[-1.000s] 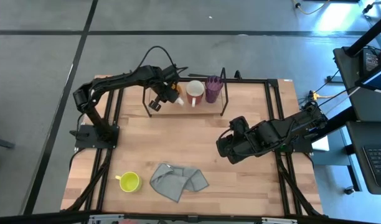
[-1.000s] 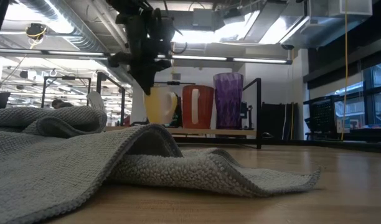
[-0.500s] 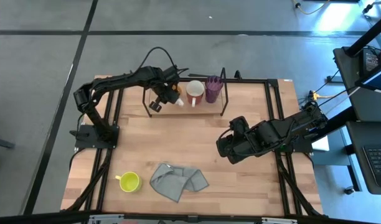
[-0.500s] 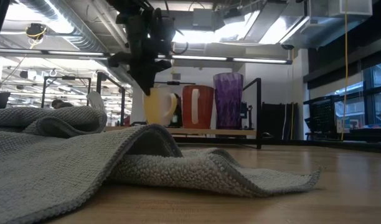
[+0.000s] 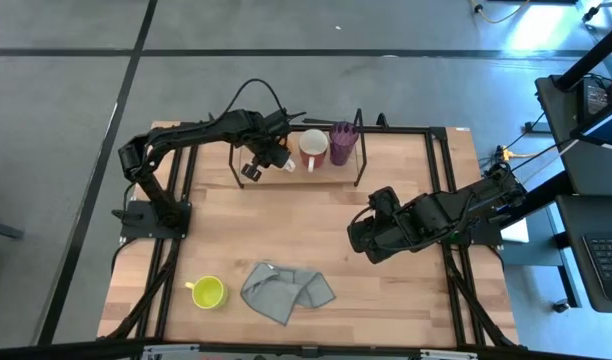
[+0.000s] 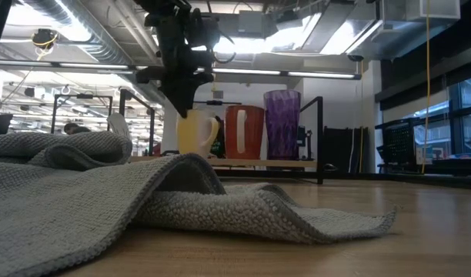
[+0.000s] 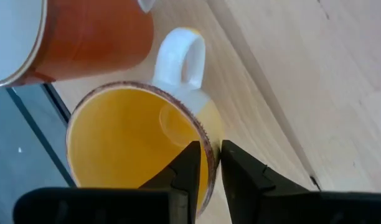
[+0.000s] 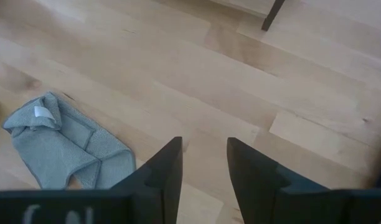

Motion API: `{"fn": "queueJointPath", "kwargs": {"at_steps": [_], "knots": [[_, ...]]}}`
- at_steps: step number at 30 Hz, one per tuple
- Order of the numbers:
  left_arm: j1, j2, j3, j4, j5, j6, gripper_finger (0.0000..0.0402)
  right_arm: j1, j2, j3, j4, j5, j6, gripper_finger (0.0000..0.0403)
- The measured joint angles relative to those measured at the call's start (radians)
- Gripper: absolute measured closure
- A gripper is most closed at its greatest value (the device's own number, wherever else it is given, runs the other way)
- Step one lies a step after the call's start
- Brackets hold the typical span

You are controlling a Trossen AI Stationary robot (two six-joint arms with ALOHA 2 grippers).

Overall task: Stack small to large cups/mugs on shelf
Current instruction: Put the yellow mug on the shelf

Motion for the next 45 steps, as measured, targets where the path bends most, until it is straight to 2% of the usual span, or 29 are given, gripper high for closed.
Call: {"fn": "queueJointPath", "kwargs": {"at_steps": [9,17,21,24,26,29,32,41,45], "knots": [[-0.010,0.000,0.019,-0.020,-0.008,-0.050,0.0335,0.000,0.000,0.000,0.000,0.000,-0.001,0.0276],[-0.012,-0.001,0.122,-0.057,-0.014,-0.122,0.0336,0.000,0.000,0.000,-0.001,0.000,-0.004,0.0276],[0.004,-0.001,0.168,-0.119,-0.061,-0.216,0.0335,0.000,0.000,0.000,-0.001,0.000,-0.004,0.0276],[0.037,-0.001,0.189,-0.162,-0.163,-0.371,0.0338,0.000,0.000,0.000,-0.001,0.000,-0.004,0.0276],[0.076,-0.002,0.190,-0.195,-0.190,-0.492,0.0339,0.000,0.000,0.000,-0.001,0.003,-0.004,0.0276],[0.138,-0.002,0.178,-0.209,-0.102,-0.617,0.0339,0.000,0.000,0.000,-0.001,0.004,-0.004,0.0276],[0.173,-0.001,0.162,-0.205,-0.013,-0.671,0.0339,0.000,0.000,0.000,-0.001,0.005,-0.008,0.0276],[0.221,-0.001,0.103,-0.193,0.047,-0.807,0.0339,0.000,0.000,0.000,-0.001,0.007,-0.008,0.0276],[0.239,-0.001,0.044,-0.130,0.099,-0.844,0.0339,0.000,0.000,0.000,0.025,0.015,-0.008,0.0276]]}}
